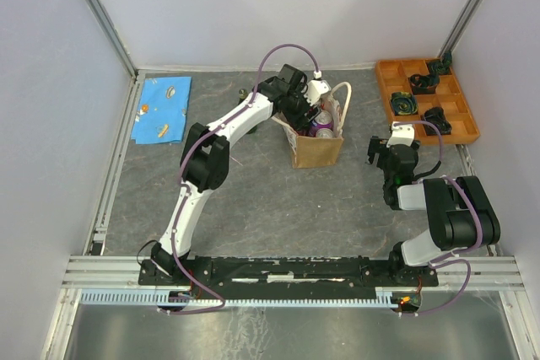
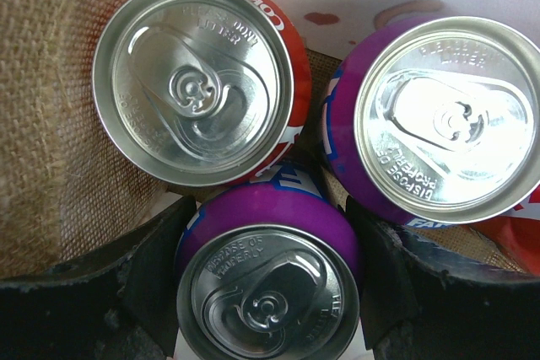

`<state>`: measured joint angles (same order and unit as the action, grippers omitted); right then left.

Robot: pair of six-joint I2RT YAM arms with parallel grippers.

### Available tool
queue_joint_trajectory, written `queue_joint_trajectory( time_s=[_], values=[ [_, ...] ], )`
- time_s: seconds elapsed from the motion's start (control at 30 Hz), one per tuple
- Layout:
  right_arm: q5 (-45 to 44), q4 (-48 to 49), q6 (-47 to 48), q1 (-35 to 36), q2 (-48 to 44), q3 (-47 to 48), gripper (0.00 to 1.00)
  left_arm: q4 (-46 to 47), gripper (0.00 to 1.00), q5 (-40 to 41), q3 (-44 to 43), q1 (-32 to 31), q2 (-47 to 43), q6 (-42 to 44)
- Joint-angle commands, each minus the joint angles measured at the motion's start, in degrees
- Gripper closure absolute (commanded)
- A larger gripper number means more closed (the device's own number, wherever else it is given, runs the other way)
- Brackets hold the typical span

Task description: Take the beverage out of the canvas bag

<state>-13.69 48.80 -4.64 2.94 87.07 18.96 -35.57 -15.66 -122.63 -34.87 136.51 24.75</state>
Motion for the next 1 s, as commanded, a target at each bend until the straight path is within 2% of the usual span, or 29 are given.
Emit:
queue_joint_trajectory(
  time_s=[0.0,0.17,0.37,0.7,0.97],
  values=[
    [0.42,1.39,0.17,-0.14,-0.53,1.59,0.01,1.38,0.97,-3.49,-2.89,0.60,-5.41,-1.20],
    [0.42,1.39,0.22,-0.13,-0.56,1.61,0.01,3.70,0.97,-4.21,-5.60,0.60,-10.82,-2.75],
    [0.42,1.43,0.20,-0.13,-0.54,1.59,0.01,2.03,0.97,-3.08,-10.83,0.55,-13.37,-2.77],
    [0.44,1.39,0.16,-0.13,-0.58,1.61,0.01,1.60,0.97,-2.23,-12.40,0.63,-17.32,-3.13],
    [0.42,1.39,0.20,-0.13,-0.50,1.60,0.01,-0.01,0.97,3.80,-15.82,2.09,-21.77,-2.17]
  ],
)
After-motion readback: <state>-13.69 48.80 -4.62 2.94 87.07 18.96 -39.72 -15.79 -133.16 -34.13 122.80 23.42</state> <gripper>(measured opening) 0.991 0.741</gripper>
